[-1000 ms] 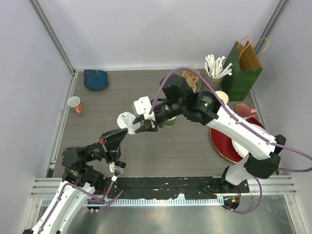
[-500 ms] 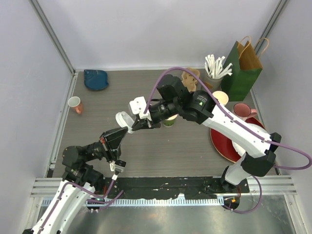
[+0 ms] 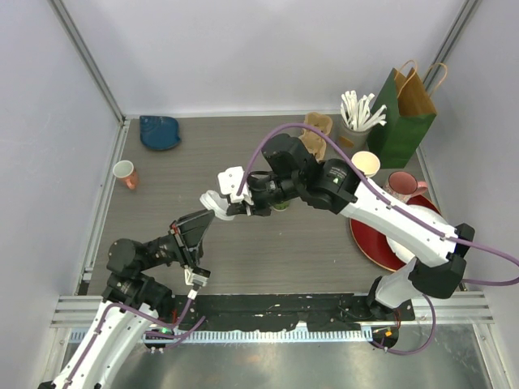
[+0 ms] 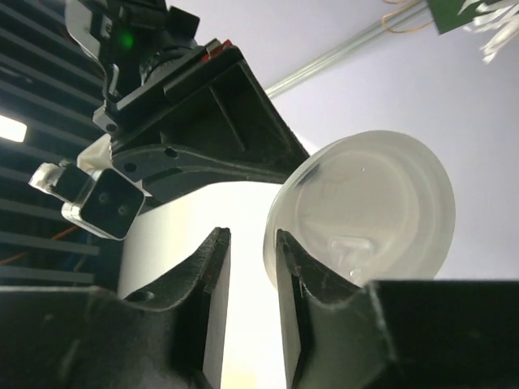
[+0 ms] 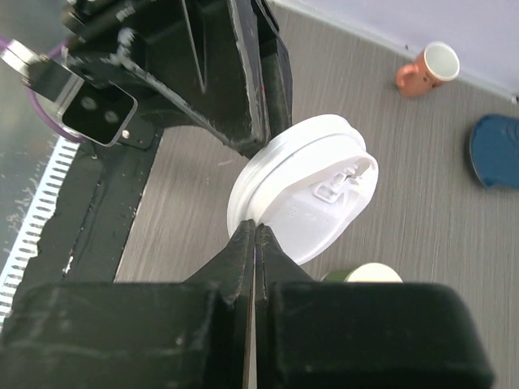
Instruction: Pack the takeout coffee
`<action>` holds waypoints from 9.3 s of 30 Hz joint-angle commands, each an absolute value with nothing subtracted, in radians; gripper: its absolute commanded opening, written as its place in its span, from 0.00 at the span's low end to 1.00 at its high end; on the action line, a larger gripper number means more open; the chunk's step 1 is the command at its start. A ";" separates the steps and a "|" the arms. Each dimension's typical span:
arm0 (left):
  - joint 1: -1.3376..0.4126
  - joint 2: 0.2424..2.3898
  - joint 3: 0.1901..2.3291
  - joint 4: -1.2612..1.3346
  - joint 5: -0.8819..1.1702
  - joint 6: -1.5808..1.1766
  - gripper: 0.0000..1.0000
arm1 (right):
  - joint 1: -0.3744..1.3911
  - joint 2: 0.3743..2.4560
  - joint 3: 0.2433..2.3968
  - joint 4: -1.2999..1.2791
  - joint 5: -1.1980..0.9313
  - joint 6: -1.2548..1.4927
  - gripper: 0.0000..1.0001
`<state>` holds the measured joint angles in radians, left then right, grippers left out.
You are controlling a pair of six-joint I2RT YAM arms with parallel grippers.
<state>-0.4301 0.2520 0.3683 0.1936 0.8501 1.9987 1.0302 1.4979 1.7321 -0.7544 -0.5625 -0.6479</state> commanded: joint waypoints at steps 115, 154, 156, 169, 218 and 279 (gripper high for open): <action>-0.259 1.471 1.431 -0.822 0.067 0.020 0.83 | 0.874 1.813 1.646 -1.019 0.176 -0.966 0.01; -0.259 1.466 1.445 -0.842 0.080 0.018 0.84 | 0.936 1.727 1.531 -0.914 0.288 -0.842 0.01; -0.259 1.466 1.448 -0.842 0.080 0.020 0.84 | 0.936 1.729 1.528 -0.916 0.282 -0.838 0.01; -0.259 1.463 1.448 -0.847 0.077 0.020 0.84 | 0.931 1.733 1.516 -0.919 0.247 -0.828 0.01; -0.259 1.462 1.457 -0.857 0.066 0.034 0.84 | 0.953 1.721 1.476 -0.927 0.258 -0.775 0.01; -0.419 1.499 1.540 -0.891 0.259 -0.109 0.74 | 0.502 1.430 1.390 -0.471 -0.187 -0.028 0.66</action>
